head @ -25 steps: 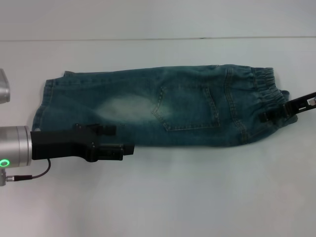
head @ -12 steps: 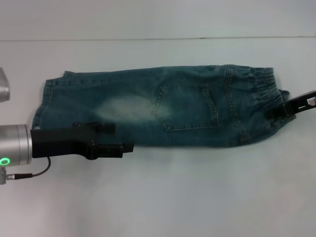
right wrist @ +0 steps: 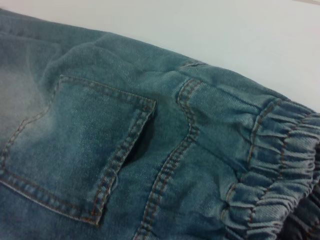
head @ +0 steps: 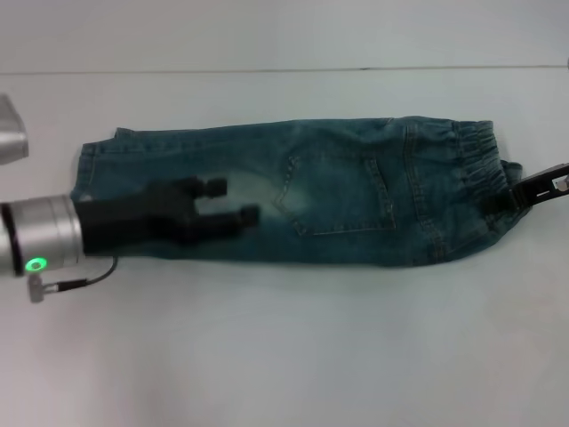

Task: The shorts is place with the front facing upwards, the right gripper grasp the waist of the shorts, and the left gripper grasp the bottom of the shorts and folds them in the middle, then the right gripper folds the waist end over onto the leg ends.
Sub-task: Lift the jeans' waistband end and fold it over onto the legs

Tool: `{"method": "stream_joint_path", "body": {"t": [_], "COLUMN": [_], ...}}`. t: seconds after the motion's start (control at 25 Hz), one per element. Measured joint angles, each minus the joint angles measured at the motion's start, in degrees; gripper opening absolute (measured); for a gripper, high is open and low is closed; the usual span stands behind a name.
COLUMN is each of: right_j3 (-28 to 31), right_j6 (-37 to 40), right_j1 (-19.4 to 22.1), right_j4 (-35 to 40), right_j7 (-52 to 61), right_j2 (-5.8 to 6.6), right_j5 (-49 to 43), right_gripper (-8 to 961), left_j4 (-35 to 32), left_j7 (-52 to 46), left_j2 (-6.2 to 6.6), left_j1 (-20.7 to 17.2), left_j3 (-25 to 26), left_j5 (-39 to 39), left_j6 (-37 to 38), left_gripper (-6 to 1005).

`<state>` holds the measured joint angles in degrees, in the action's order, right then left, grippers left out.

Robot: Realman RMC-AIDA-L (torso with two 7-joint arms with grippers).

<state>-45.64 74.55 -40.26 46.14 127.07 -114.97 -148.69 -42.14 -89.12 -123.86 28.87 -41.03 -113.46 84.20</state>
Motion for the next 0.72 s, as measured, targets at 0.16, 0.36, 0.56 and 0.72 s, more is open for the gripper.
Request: {"method": "stream_joint_path", "body": {"t": [0.16, 0.36, 0.56, 0.72], "right_j3": [0.14, 0.30, 3.38, 5.99], "right_j6": [0.90, 4.97, 13.61, 19.40], "right_j1": [-0.07, 0.42, 0.45, 0.21], "right_j4": [0.45, 3.03, 3.64, 3.89], "right_j7": [-0.06, -0.48, -2.12, -2.30], "right_j2": [0.42, 0.94, 3.57, 5.67], "right_j5": [0.72, 4.00, 9.70, 13.35], "right_gripper": [99, 91, 90, 89], "left_j4": [6.06, 18.39, 32.82, 43.47], "left_j7": [8.01, 23.61, 47.62, 70.83], "left_j2": [-0.07, -0.67, -0.77, -0.77], "left_j1": [2.28, 6.93, 11.19, 13.33], "left_j3": [-0.03, -0.01, 0.64, 7.90], "left_j5": [5.17, 15.18, 32.74, 45.76], "left_j6": [-3.74, -13.42, -19.14, -19.85], "left_gripper": [812, 680, 586, 450]}}
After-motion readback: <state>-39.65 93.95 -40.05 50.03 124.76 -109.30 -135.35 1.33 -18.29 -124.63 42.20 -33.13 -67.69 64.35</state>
